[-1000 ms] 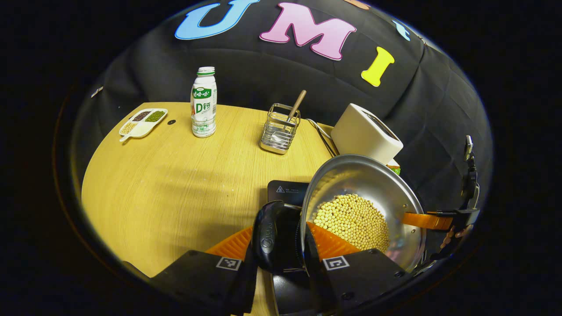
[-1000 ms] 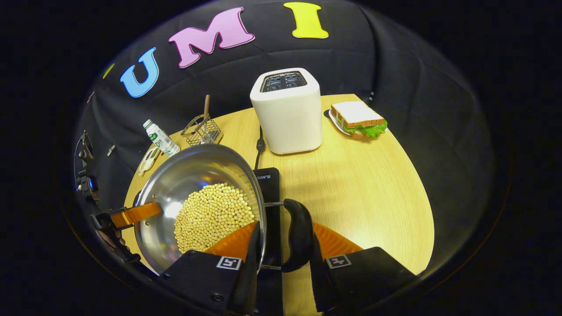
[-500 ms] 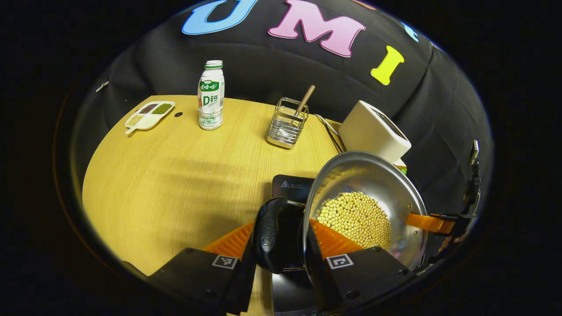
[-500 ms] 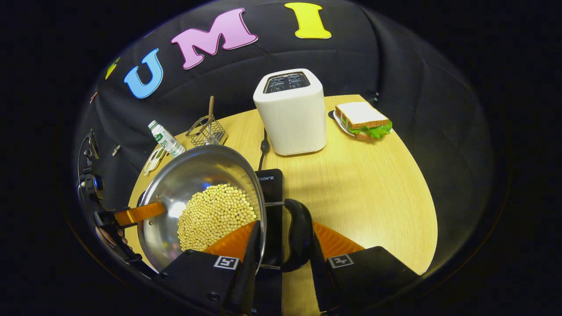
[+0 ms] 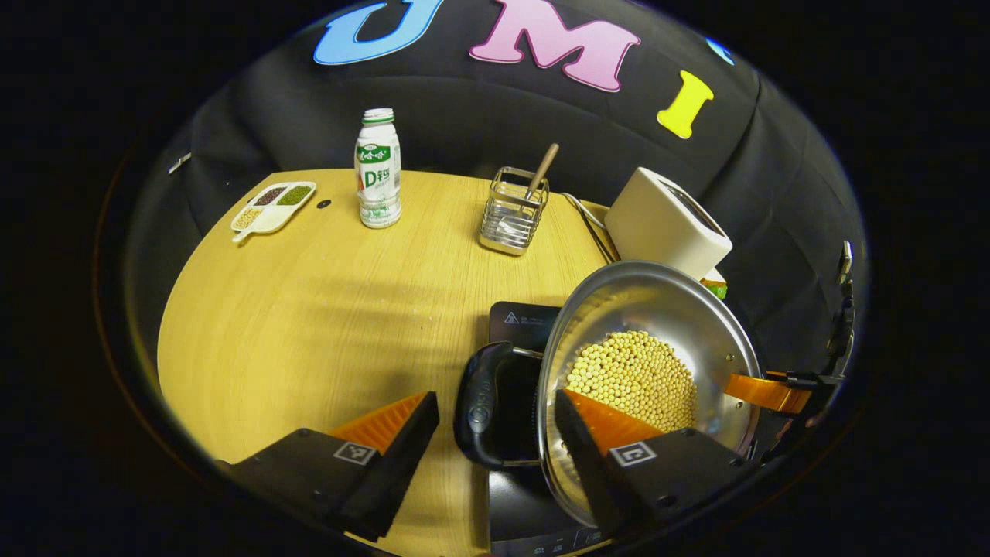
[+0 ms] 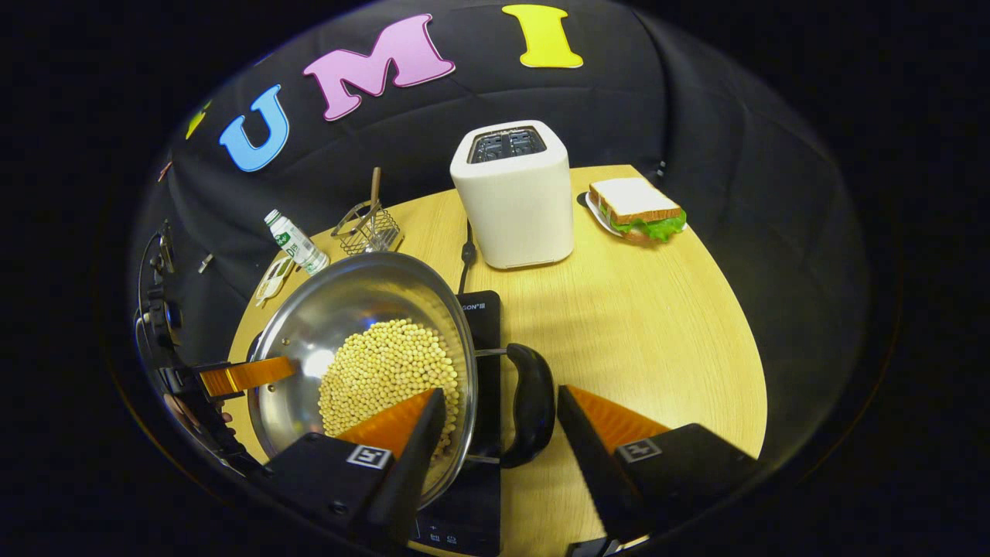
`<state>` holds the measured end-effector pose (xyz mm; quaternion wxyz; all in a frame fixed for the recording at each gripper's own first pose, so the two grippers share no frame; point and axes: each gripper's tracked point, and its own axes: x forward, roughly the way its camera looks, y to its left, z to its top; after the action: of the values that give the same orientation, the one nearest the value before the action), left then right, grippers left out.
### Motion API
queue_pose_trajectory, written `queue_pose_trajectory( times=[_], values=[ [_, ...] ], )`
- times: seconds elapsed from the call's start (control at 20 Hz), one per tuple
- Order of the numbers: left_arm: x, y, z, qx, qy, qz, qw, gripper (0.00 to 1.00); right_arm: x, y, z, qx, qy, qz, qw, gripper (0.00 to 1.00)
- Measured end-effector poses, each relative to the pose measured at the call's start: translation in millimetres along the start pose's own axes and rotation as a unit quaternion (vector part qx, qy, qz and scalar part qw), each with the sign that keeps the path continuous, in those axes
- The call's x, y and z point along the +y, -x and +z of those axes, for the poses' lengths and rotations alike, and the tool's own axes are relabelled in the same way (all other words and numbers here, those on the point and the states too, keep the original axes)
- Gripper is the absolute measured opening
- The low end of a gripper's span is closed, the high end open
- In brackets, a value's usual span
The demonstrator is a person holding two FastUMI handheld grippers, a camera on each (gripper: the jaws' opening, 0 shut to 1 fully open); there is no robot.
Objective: First push the handle of the pot to place it horizontally, then grasp the pot with both hands and set it on the induction cooktop.
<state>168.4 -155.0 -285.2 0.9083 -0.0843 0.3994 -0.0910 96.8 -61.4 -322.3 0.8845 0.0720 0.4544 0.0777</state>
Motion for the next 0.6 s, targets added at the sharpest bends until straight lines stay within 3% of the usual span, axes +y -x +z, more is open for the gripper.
queue_pose_trajectory(
  times=[0.05,0.1,0.25,0.4,0.6],
  values=[
    [1.7,6.5,-0.2,-0.003,0.001,0.000,1.000,0.96,2.3,6.7,1.7,-0.009,0.000,-0.002,1.000,0.98],
    [0.9,13.9,-1.5,-0.006,0.003,-0.004,1.000,0.96,2.5,12.2,3.3,-0.017,0.000,-0.008,1.000,1.00],
    [2.2,43.0,0.3,-0.032,0.006,-0.015,0.999,0.95,8.4,37.4,3.4,-0.041,0.000,-0.026,0.999,0.99],
    [22.9,80.2,5.9,-0.075,-0.003,0.018,0.997,0.96,18.2,71.3,6.8,-0.076,-0.001,-0.040,0.996,0.99],
    [40.5,145.6,26.4,-0.160,-0.043,0.049,0.985,0.95,25.3,125.6,21.9,-0.147,0.012,-0.069,0.987,0.99]
  ],
)
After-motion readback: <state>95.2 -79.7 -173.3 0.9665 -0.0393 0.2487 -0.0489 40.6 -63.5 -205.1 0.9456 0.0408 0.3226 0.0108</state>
